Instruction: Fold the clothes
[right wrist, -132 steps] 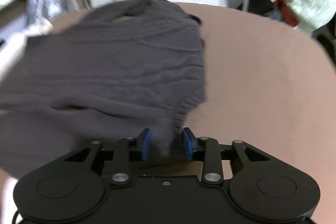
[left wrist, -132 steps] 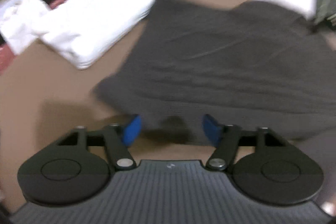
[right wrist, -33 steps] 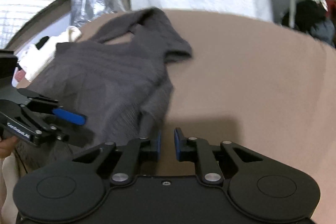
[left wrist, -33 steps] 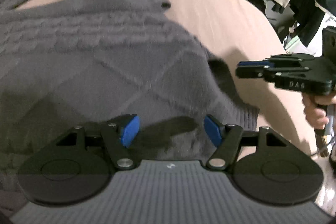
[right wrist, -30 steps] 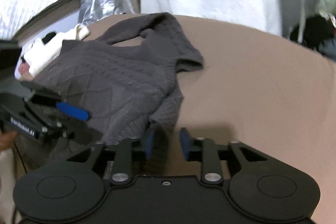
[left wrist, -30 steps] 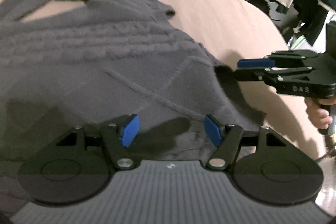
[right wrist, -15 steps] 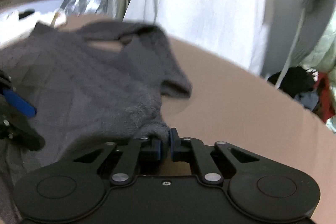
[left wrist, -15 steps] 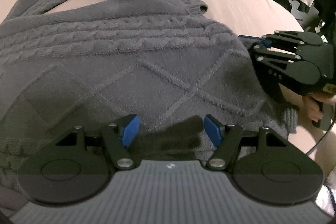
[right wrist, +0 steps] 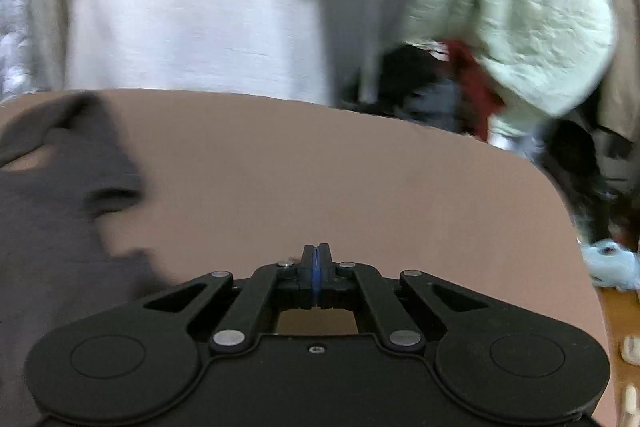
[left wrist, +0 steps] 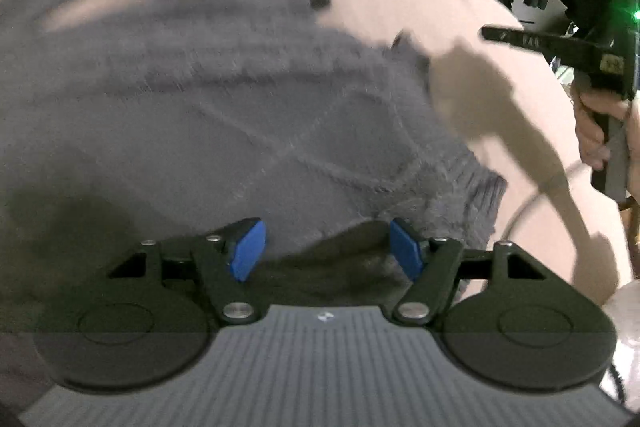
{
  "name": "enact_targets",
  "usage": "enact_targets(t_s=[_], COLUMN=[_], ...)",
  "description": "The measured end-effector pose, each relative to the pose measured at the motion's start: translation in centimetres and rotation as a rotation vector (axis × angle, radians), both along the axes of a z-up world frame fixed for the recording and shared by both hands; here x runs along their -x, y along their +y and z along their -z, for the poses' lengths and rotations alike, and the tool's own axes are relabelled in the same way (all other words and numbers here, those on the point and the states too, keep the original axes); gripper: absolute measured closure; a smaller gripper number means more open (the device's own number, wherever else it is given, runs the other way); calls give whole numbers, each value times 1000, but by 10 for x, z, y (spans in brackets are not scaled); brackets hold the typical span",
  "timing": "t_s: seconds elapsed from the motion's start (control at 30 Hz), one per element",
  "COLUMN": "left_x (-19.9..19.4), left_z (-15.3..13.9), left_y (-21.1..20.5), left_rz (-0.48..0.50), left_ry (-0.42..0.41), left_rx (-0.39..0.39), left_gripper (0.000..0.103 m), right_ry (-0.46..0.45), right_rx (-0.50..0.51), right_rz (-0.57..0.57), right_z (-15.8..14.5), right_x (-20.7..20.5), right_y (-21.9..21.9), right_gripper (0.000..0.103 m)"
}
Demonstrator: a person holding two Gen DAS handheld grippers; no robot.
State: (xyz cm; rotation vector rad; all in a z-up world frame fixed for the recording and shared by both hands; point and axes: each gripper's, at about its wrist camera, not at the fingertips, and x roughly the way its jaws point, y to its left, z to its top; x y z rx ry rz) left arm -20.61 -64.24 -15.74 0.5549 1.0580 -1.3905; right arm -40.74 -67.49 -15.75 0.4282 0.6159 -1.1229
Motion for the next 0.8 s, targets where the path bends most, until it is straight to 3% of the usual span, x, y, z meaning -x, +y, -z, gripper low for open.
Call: enact_targets(t_s=[0.07, 0.13, 0.2, 0.3, 0.4, 0.47, 0.57, 0.67, 0.73, 0.8], left_x=[5, 9, 7, -10, -40, -64, -108, -155, -169, -181], left_z=[4, 2, -4, -23, -42, -50, -54, -57, -53, -49], left_y=[-3, -7, -9, -5, 5, 4, -11, -36, -54, -71], left_rz=[10, 40, 54, 20, -29, -55, -103, -180, -175, -161], left_ry=[-11, -38, -41, -77, -192, -333, -490, -546, -570, -592], left_rx=[4, 2, 10, 70, 135, 149, 124, 94, 67, 38], left_gripper=[31, 30, 30, 30, 30, 29, 29, 30, 30, 30], right_ry=[-200, -332, -300, -272, -323, -349, -370, -441, -415, -367], right_rx=[-144, -242, -245, -213, -230, -243, -274, -306, -312, -281], right_rz=[28, 11, -58, -158, -209, -224, -217, -216, -263, -275], right_z=[7, 14, 14, 10, 7, 8, 6, -7, -17, -21], right_x=[27, 36, 19, -7, -21, -27, -39, -54, -75, -94], right_y=[-20, -26, -21, -10, -4, 1, 1, -12, -24, -32], right_gripper=[103, 102, 94, 91, 75, 73, 73, 69, 55, 52])
